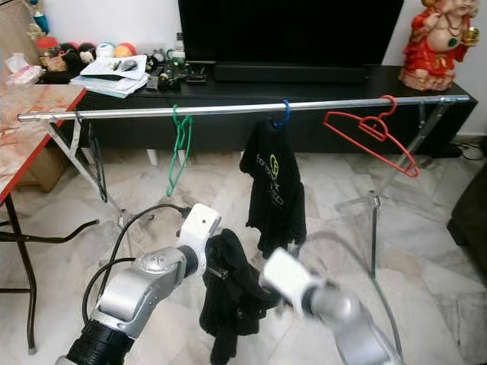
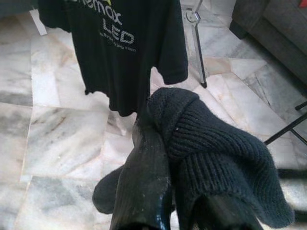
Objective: Hang hanger
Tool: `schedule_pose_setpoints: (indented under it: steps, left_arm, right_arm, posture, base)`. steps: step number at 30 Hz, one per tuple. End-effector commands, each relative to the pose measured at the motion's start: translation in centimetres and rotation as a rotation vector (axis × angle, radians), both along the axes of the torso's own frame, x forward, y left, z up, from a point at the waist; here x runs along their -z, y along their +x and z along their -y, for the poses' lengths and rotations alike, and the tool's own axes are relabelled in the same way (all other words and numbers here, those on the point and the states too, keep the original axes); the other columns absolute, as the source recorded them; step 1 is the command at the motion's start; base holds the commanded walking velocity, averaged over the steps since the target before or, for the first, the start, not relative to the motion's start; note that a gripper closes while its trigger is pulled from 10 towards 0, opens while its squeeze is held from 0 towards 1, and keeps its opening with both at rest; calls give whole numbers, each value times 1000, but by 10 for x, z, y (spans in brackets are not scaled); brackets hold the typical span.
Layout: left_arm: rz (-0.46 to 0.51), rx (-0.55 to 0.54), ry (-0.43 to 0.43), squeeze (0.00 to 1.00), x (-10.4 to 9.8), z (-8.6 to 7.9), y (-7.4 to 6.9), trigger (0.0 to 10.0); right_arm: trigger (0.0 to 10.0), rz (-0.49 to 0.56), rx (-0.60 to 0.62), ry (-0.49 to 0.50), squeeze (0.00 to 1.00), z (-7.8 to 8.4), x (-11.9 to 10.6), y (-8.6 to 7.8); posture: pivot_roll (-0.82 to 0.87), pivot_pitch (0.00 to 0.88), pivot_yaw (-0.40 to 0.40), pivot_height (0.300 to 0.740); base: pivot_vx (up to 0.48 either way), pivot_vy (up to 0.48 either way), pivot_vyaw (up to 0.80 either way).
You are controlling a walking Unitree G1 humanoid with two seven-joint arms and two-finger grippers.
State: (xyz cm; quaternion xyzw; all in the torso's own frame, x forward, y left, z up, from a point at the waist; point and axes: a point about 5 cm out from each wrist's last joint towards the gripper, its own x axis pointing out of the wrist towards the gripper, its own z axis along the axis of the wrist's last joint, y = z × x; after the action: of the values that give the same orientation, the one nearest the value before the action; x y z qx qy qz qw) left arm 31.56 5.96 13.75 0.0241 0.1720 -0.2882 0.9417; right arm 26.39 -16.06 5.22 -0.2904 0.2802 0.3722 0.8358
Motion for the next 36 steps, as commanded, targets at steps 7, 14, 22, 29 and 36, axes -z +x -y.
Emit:
schedule_pose_setpoints:
  steps: [7,14,22,29,36]
  left_arm:
    - [22,14,-15,0,-10,4,3,0]
    - [22,22,-20,0,-11,6,4,0]
    - [21,27,-22,0,-12,8,4,0]
    - [3,80,-52,0,-14,16,0,0]
    - [-8,143,-50,0,-15,21,-5,0]
  right_arm:
    - [10000,57,95,-18,0,9,13,6]
    - [10000,77,119,1,0,7,28,2]
    - [10000,73,128,43,0,8,43,-4]
    - [10000,97,28,45,0,-3,59,-13]
    - [10000,161,33,30,0,-5,62,-6]
  posture:
    - [-59,90,0,740]
    - [-51,90,0,740]
    - [-54,89,2,740]
    - [-43,90,5,740]
    - [-30,89,9,740]
  base:
    - [0,0,0]
    - [0,0,0]
    - [0,0,0]
    - [0,0,0]
    - [0,0,0]
